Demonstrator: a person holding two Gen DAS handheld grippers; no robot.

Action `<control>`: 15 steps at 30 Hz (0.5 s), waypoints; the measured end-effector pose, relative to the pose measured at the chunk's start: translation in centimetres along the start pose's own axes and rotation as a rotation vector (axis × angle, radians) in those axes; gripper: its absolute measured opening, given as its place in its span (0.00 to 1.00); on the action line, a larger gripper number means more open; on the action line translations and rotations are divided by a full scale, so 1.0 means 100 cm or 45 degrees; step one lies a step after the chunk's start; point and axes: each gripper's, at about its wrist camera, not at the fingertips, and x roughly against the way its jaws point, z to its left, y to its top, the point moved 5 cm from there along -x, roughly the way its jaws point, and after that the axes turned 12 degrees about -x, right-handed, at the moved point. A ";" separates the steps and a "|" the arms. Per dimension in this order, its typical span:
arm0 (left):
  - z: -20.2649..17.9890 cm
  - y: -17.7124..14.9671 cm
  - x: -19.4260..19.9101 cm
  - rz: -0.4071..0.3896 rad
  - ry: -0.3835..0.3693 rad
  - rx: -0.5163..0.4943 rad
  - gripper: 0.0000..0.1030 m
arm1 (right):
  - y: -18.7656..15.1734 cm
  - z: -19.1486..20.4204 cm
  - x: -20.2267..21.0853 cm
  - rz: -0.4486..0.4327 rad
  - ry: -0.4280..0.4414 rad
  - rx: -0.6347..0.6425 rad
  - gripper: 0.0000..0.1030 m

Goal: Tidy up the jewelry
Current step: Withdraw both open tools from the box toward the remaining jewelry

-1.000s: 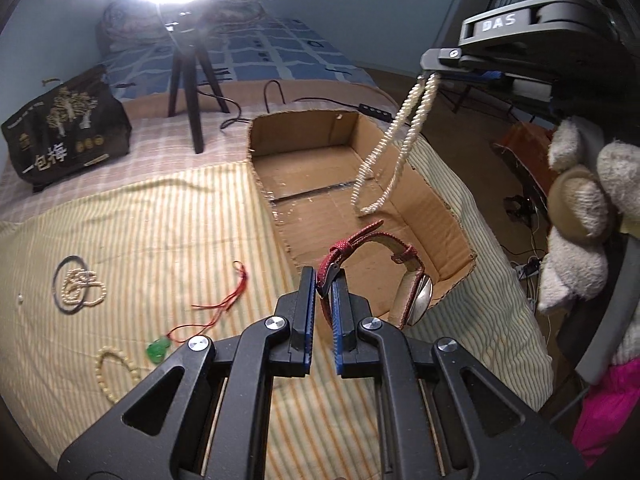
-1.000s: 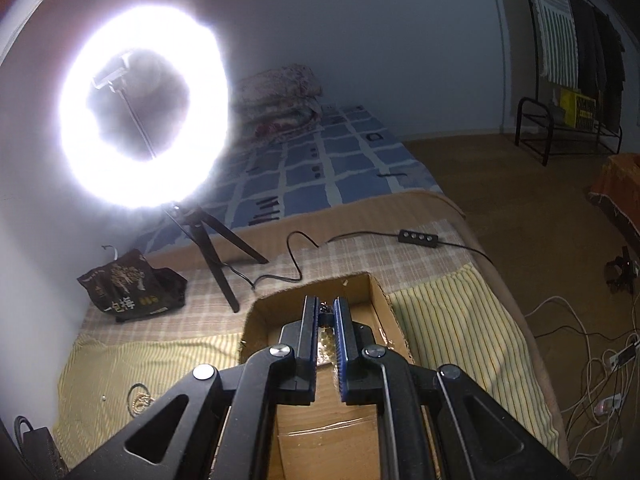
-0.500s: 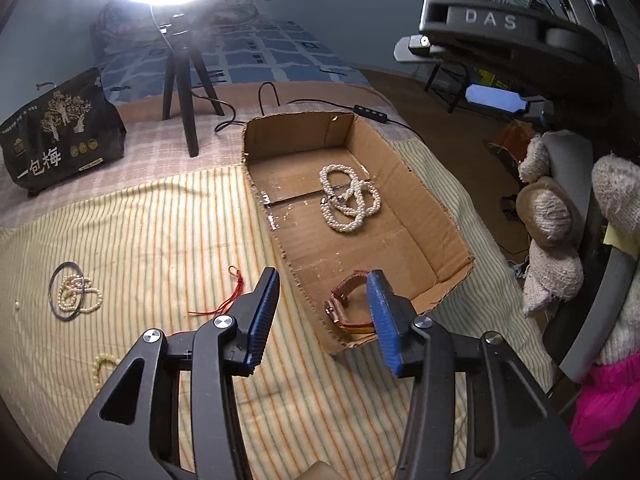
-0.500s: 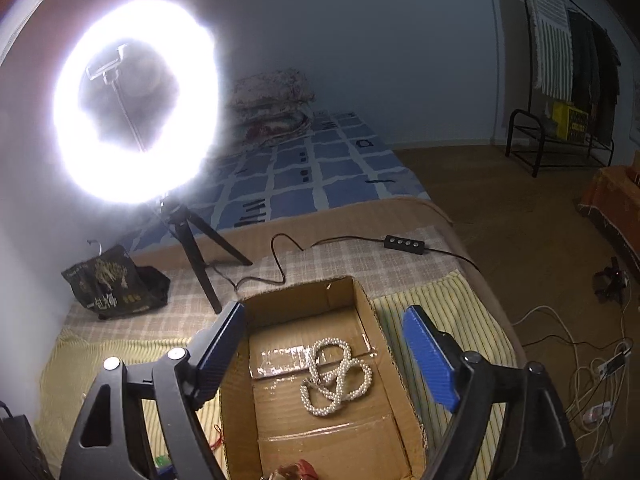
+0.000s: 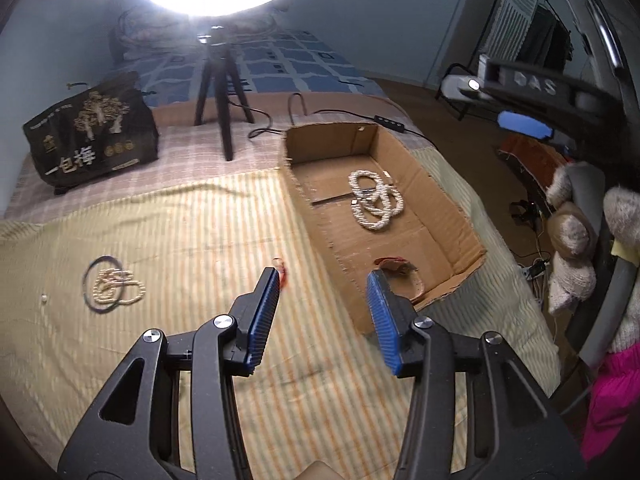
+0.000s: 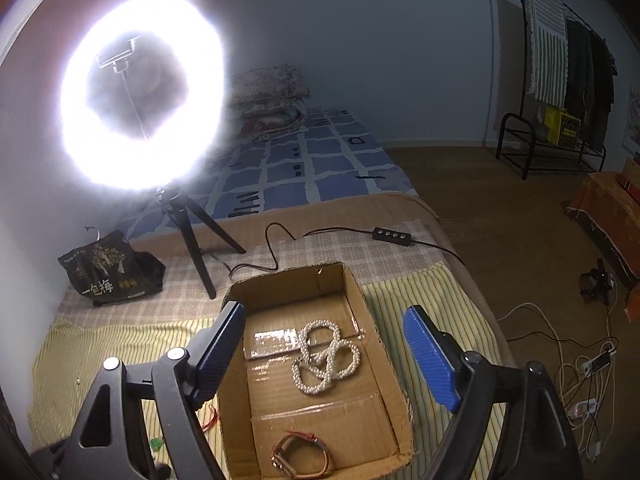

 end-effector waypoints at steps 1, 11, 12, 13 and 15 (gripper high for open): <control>0.006 -0.003 0.004 0.002 0.013 0.003 0.45 | -0.003 0.001 0.002 0.004 0.003 0.004 0.81; 0.083 -0.035 0.026 0.073 0.141 0.092 0.45 | -0.034 0.028 0.010 0.064 0.058 0.093 0.81; 0.093 -0.038 0.028 0.083 0.157 0.116 0.45 | -0.036 0.032 0.010 0.071 0.068 0.100 0.81; 0.102 -0.043 0.030 0.092 0.171 0.139 0.45 | -0.041 0.037 0.010 0.080 0.083 0.113 0.81; 0.118 -0.050 0.032 0.111 0.189 0.180 0.45 | -0.048 0.045 0.011 0.095 0.104 0.137 0.81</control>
